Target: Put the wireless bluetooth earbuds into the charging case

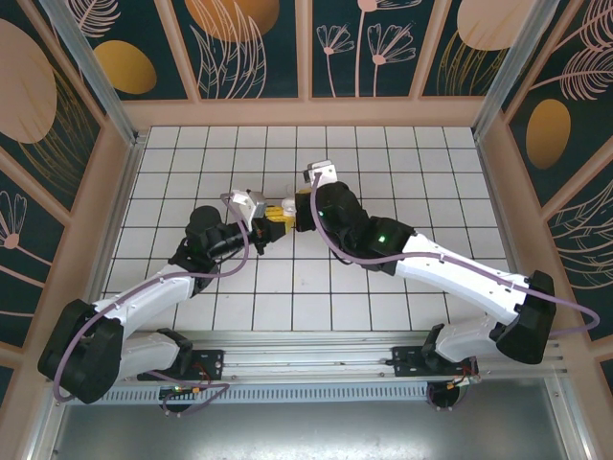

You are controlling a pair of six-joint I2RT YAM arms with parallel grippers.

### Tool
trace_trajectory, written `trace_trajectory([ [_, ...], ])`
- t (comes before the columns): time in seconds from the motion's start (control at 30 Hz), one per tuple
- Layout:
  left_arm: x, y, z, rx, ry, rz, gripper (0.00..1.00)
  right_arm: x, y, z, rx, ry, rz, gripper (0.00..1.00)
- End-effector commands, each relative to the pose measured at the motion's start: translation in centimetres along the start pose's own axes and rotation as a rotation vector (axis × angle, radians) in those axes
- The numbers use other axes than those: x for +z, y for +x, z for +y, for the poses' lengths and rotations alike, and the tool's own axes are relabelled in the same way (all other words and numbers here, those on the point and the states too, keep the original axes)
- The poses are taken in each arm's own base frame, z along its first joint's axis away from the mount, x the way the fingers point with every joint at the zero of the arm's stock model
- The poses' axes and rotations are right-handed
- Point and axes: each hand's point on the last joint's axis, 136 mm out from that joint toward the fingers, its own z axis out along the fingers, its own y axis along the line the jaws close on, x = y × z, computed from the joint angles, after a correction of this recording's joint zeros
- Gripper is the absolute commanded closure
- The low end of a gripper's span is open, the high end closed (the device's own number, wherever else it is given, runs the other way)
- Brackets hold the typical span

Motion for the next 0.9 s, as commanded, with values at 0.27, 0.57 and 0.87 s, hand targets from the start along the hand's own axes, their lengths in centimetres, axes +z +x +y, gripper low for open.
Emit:
trace_trajectory([
  [0.27,-0.2,-2.5,-2.2,0.042,0.094,-0.053,0.87,1.2,-0.2,1.1,0.025,-0.103,0.031,0.94],
  [0.57,-0.4,-3.0,-2.3,0.02,0.087,-0.059,0.87,0.5,0.4,0.5,0.041,-0.132,0.035,0.94],
  [0.87,-0.3,-2.5,-1.2,-0.011,0.022,-0.036,0.87,-0.3,0.0,-0.7,0.112,-0.155,-0.001,0.94],
])
